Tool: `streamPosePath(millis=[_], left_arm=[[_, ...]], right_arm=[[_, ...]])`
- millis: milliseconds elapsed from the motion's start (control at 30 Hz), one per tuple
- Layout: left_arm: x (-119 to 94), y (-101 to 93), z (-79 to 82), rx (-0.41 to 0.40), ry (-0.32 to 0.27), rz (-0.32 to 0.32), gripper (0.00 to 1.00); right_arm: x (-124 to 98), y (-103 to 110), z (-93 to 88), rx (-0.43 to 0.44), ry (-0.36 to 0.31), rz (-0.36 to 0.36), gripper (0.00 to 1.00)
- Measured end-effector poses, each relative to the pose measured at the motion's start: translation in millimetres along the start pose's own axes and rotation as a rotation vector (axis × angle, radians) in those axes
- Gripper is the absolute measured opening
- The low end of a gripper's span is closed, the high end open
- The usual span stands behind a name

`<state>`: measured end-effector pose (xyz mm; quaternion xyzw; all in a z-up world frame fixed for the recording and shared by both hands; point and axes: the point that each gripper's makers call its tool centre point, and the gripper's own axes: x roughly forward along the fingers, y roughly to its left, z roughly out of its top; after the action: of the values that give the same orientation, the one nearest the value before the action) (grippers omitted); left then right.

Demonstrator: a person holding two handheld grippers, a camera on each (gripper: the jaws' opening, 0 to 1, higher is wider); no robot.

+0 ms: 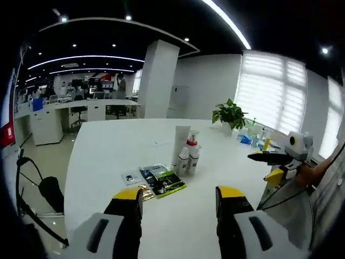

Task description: Arrange the skincare products in the storage area until every visible bottle or jar stands upright without overlapping.

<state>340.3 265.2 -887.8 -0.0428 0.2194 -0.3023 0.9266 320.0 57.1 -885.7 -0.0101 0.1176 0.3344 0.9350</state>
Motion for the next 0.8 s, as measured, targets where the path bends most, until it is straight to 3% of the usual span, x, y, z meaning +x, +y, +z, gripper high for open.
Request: streamPosePath(millis=[200,333,467,600,800], left_arm=[[-9.0,-8.5,0.1,0.035,-0.069,0.04,0.7],[-8.4,-21.0,-9.3,0.013,-0.095,0.019,0.8],[-7.5,-37.5,-12.9,-0.005,-0.129,-0.031,0.88],[-6.0,-38.3,-14.9,0.016,-0.149,-0.007,0.99],[-2.5,-46.0,-18.0,0.056,-0.178,-0.011,1.0]], right_arm=[[-4.5,-2.0,12.7,0.036,-0.072,0.007,0.76],[-9.3,7.9,28.4,0.055,-0.161,0.06,0.78],[-9.1,8.2,24.2,0.038,-0.141,0.055,0.79],[-9.3,6.6,25.1,0.052,-0.147,0.051,0.81],[-9.5,13.0,27.1,0.056,-0.155,0.073,0.84]])
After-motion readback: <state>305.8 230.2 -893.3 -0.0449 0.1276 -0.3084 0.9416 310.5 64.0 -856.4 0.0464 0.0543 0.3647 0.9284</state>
